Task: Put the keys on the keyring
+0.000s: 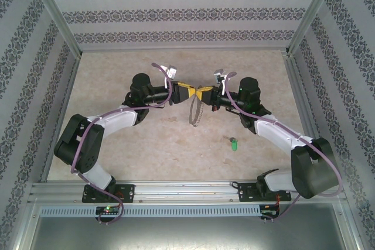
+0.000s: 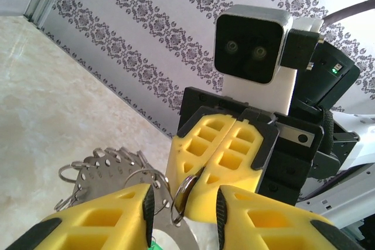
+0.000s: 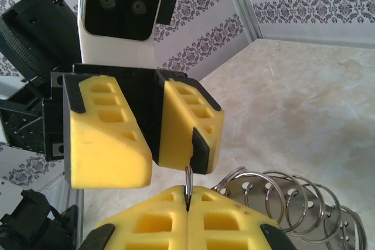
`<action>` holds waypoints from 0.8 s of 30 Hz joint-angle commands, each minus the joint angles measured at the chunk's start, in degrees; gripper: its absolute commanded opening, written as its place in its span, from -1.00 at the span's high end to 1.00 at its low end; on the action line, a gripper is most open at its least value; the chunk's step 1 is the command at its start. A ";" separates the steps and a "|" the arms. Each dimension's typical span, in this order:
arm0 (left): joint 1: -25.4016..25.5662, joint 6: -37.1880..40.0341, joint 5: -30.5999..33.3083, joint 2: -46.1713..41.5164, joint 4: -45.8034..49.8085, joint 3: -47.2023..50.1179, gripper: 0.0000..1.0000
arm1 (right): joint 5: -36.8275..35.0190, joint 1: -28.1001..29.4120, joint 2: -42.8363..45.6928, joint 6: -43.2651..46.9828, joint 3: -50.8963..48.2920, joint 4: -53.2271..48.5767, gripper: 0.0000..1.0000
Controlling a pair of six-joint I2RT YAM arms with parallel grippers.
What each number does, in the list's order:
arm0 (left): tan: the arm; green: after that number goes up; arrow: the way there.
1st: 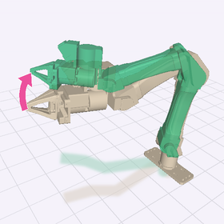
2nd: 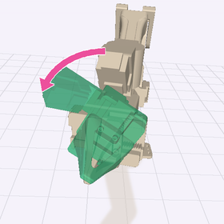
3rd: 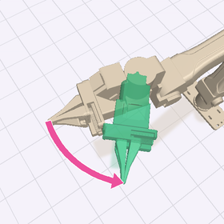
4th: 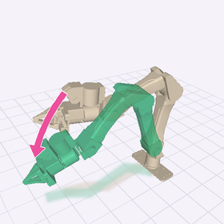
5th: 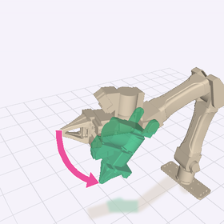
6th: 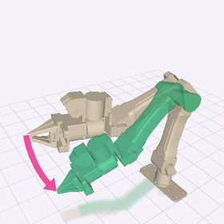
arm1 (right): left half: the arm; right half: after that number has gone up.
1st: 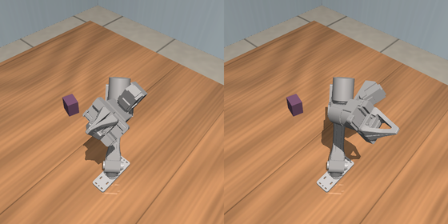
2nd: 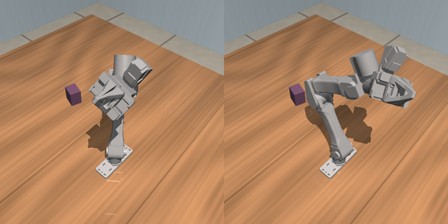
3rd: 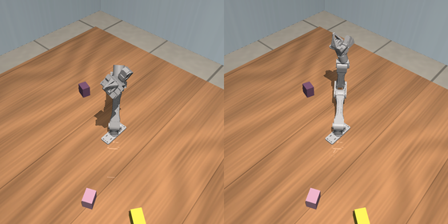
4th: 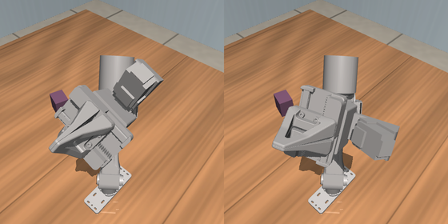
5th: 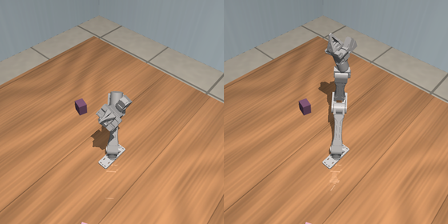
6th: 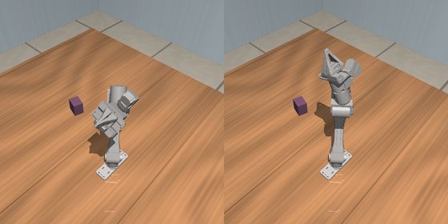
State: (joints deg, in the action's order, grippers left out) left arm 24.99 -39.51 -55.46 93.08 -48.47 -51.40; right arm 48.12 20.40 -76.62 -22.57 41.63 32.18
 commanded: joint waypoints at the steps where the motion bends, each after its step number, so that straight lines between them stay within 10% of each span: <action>1: -0.40 1.36 -0.35 -0.97 -1.94 0.54 0.28 | 1.96 0.32 1.21 -0.33 1.75 3.90 1.00; 24: -0.32 -7.14 -3.43 3.60 -14.84 0.17 0.61 | 2.86 0.64 -0.72 -1.51 2.10 5.81 1.00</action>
State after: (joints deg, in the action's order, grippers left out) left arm 24.99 -44.86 -57.39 96.23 -57.52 -51.11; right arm 49.19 20.43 -77.12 -23.86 41.63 34.15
